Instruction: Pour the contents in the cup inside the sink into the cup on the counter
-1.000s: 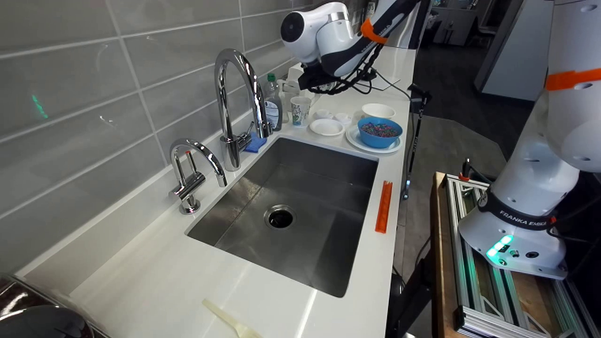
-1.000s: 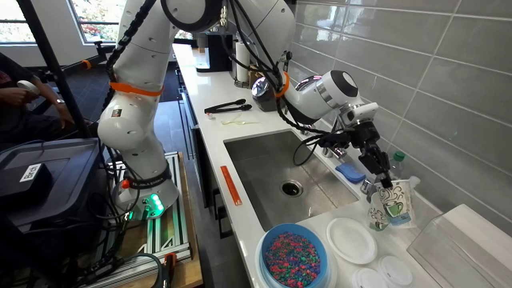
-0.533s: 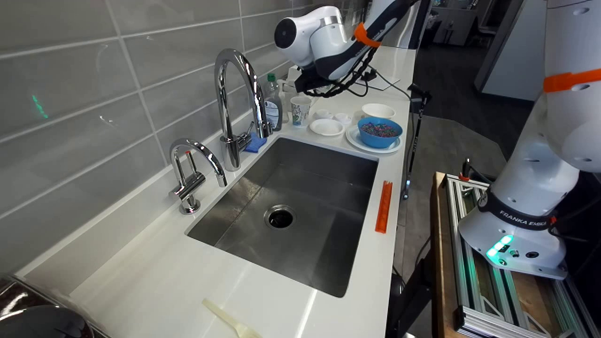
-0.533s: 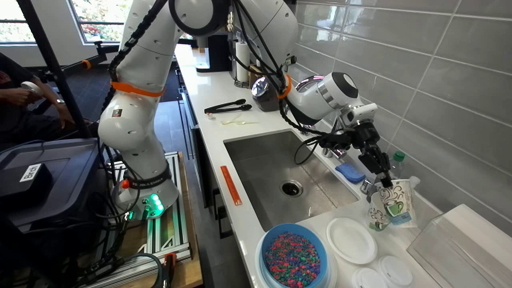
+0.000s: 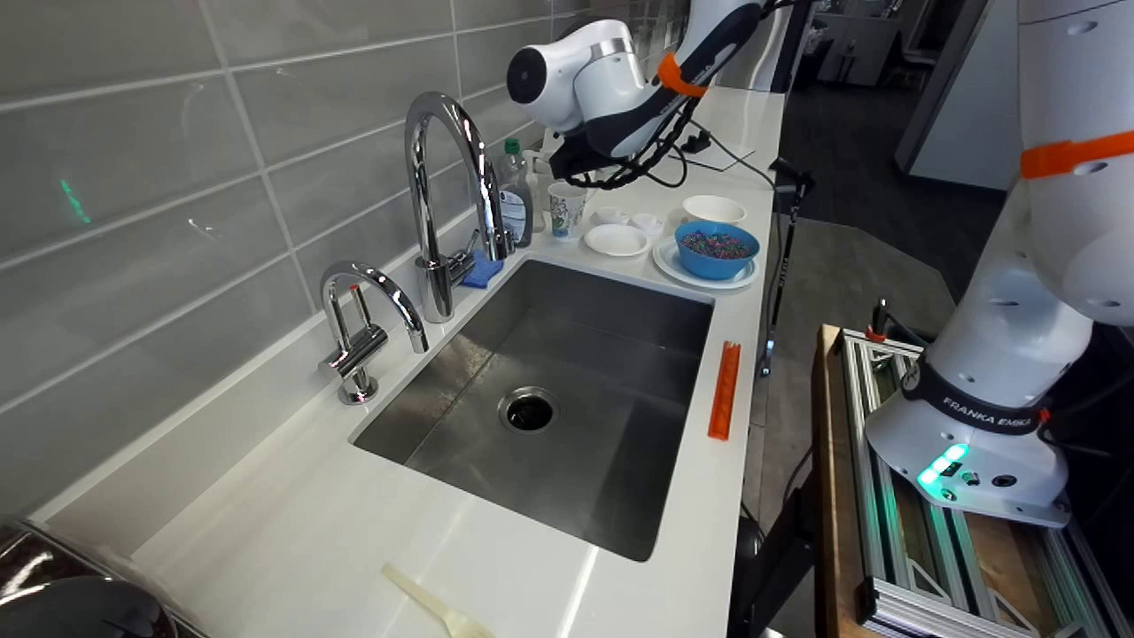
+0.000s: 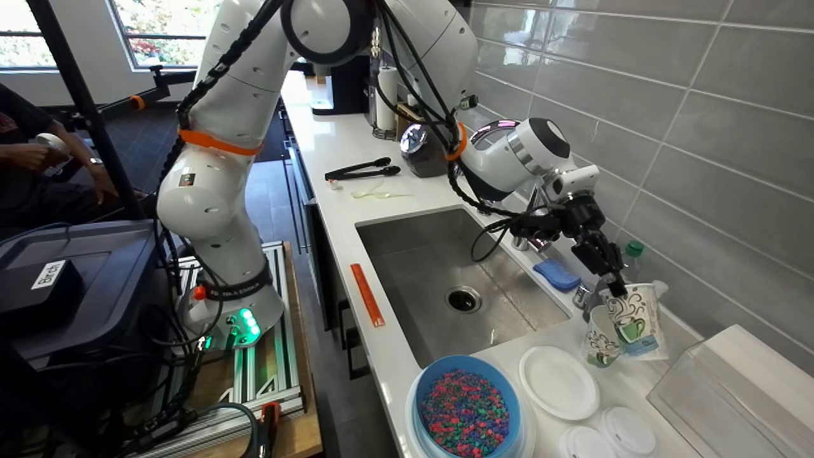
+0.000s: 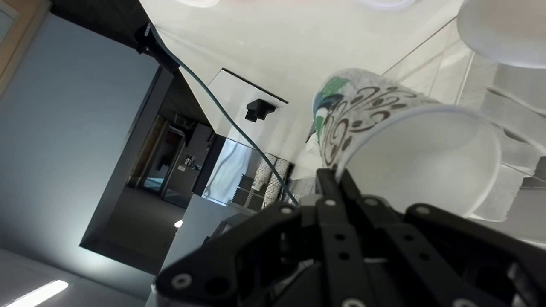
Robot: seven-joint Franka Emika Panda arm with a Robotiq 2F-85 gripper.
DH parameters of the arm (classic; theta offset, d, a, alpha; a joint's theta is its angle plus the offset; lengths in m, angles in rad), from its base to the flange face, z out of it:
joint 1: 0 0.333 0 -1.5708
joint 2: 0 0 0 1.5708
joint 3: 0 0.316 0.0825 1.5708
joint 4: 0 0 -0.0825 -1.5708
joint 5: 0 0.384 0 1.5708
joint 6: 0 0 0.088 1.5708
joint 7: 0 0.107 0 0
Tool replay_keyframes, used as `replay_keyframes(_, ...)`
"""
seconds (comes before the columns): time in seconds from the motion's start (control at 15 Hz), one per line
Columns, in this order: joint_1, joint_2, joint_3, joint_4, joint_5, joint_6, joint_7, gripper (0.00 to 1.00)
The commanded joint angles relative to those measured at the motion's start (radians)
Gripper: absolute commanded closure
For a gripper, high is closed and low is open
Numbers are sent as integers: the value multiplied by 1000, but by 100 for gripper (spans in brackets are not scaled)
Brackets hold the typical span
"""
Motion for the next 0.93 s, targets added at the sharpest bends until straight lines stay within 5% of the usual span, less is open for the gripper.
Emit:
replay_keyframes(0.0,6,36,3,33,-52,-46,50,99)
replay_keyframes(0.87,7,76,6,74,-64,-75,62,99)
